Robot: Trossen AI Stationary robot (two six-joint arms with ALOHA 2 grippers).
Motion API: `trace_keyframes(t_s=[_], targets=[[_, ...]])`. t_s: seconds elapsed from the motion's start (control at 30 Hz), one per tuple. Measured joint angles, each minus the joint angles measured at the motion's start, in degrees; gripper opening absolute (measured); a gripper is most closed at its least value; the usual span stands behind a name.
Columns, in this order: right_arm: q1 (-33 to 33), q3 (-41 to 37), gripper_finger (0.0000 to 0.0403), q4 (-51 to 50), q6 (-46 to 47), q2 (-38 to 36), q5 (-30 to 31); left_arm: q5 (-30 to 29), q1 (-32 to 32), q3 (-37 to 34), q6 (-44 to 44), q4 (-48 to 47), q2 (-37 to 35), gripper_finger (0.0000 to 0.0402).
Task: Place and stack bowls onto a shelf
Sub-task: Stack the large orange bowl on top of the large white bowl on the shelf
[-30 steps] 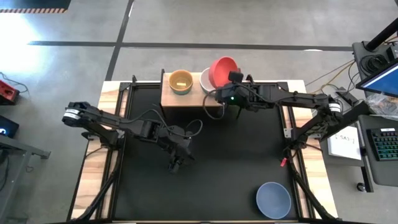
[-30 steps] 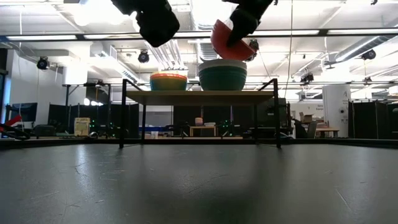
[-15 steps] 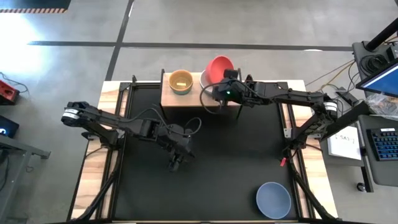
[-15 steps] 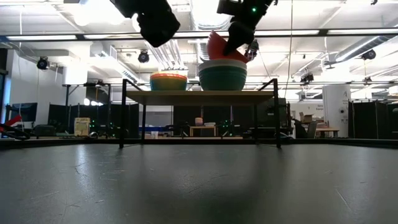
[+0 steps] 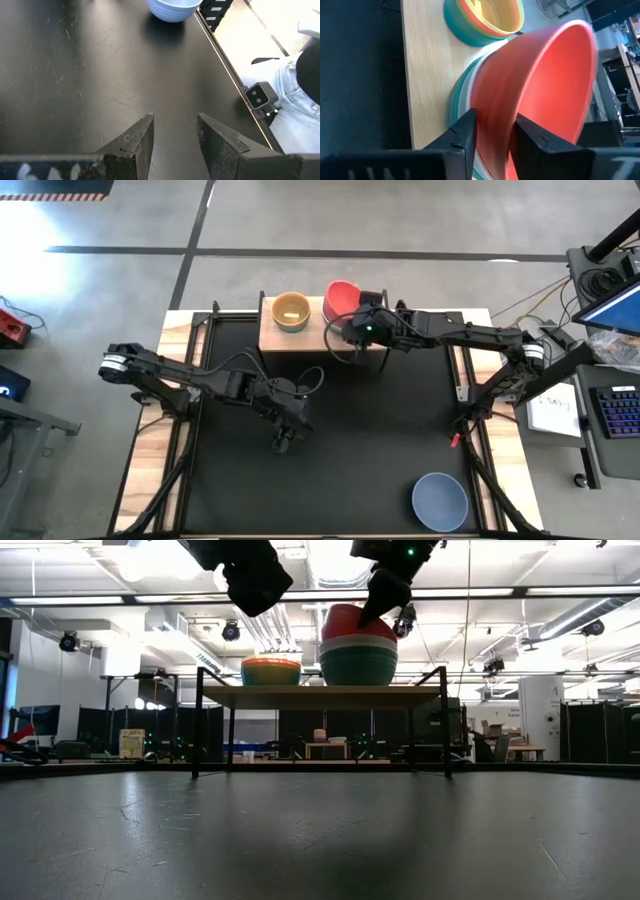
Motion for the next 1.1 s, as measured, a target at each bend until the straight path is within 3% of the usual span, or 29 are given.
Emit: trace_keyframes(t_s=[0.23,0.5,0.93,1.1], targets=[[0.0,0.0,0.0109,-0.3,-1.1,-1.9,4.4,0.0,0.0,0.0,0.0,0.1,0.0,0.0132],[0.0,0.1,0.0109,0.0,1.7,-4.6,3.5,0.0,0.0,0.0,0.3,0.6,0.0,0.0132],[0.0,0.1,0.0109,0.0,-2.0,-1.3,2.9,-0.2,0.0,0.0,0.7,0.8,0.0,0.0132],[0.0,0.1,0.0109,0.0,-3.4,0.2,7.4,-0.2,0.1,0.0,1.1,0.8,0.0,0.0132]])
